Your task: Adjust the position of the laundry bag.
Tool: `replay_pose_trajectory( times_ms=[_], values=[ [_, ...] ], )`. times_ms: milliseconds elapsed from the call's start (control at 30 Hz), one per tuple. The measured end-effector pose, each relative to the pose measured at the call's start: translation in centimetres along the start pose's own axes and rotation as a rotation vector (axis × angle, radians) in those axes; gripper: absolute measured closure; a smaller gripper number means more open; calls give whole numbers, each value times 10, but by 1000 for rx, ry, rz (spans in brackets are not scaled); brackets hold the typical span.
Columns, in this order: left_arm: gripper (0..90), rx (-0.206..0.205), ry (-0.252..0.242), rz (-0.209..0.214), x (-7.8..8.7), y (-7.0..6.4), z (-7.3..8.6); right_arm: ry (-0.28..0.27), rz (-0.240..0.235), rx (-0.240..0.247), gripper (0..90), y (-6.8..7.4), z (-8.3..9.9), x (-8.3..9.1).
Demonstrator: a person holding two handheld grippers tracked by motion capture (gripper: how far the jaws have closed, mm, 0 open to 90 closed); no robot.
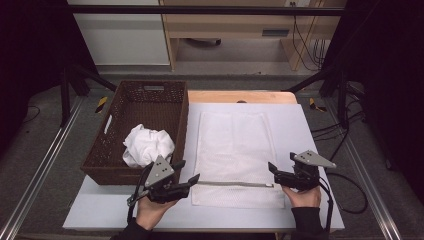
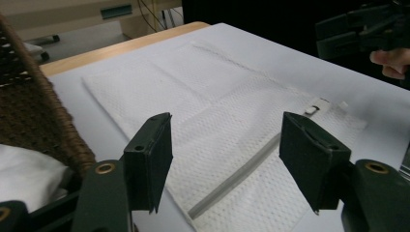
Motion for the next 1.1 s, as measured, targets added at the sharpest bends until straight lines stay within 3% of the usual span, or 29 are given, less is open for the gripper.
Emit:
replay_pose_trajectory(
  times_ms=[233, 467, 633, 800, 900, 1100],
  values=[
    [436, -25, 25, 24, -11, -13, 6, 24, -4, 0, 184, 0, 4, -4],
    [538, 2, 86, 57, -25, -18, 21, 51, -7, -4, 227, -1, 10, -8],
    [590, 8, 117, 54, -29, -21, 33, 79, -2, -8, 258, -3, 16, -13],
    [640, 13, 186, 57, -40, -22, 47, 105, 0, 2, 299, -3, 19, -16],
    [665, 10, 217, 36, -43, -21, 53, 119, -6, 11, 346, -2, 21, -18],
    [663, 44, 263, 18, -46, -14, 70, 167, -32, 7, 427, -1, 29, -23]
  ],
)
Point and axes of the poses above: each handheld gripper's, and its own axes: x roughly backward along the jaws, z roughly out of its underside, y roughly to its left, the point moved 5 cm from there along -x, roughly forward along the jaws, and after that the axes turned 9 degrees about y, right-handed, at the moved point
